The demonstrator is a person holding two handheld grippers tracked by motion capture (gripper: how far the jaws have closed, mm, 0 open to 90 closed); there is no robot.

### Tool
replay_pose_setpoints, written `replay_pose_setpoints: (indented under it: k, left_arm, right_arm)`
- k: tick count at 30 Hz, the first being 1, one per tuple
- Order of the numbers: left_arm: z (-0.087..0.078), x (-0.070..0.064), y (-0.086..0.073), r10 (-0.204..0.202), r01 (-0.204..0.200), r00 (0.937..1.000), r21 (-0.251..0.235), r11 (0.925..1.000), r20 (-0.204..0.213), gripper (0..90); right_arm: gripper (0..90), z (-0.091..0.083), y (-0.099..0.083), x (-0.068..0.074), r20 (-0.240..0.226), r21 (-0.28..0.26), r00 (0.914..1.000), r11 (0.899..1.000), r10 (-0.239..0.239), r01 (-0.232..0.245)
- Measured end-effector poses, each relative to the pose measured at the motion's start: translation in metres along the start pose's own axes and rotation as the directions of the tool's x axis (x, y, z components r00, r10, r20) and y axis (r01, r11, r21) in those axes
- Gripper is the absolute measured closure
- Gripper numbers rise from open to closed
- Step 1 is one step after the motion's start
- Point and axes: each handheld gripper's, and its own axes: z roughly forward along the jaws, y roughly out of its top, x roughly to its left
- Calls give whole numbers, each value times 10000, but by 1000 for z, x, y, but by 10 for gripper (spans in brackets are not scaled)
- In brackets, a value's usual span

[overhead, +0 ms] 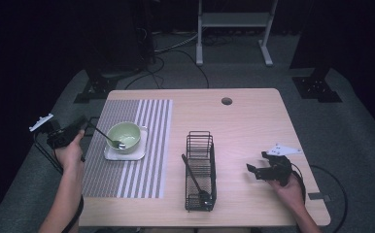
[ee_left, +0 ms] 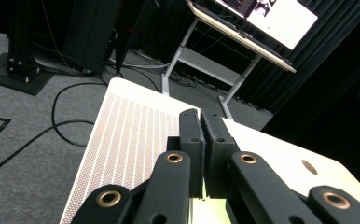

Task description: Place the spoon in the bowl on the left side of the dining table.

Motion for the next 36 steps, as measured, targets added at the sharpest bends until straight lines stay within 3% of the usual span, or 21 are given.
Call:
replay_pose_setpoints:
  k: [17,36]
  left_arm:
    - [1,5,-5,-3,5,9999,171,9999,-114,872]
    - [1,14,-11,-119,130,9995,358,9993,-304,786]
  right_arm:
    - [140,0,0,0,21,23,10000,10000,-13,13]
    - [140,0,0,0,45,25,10000,10000,-26,26]
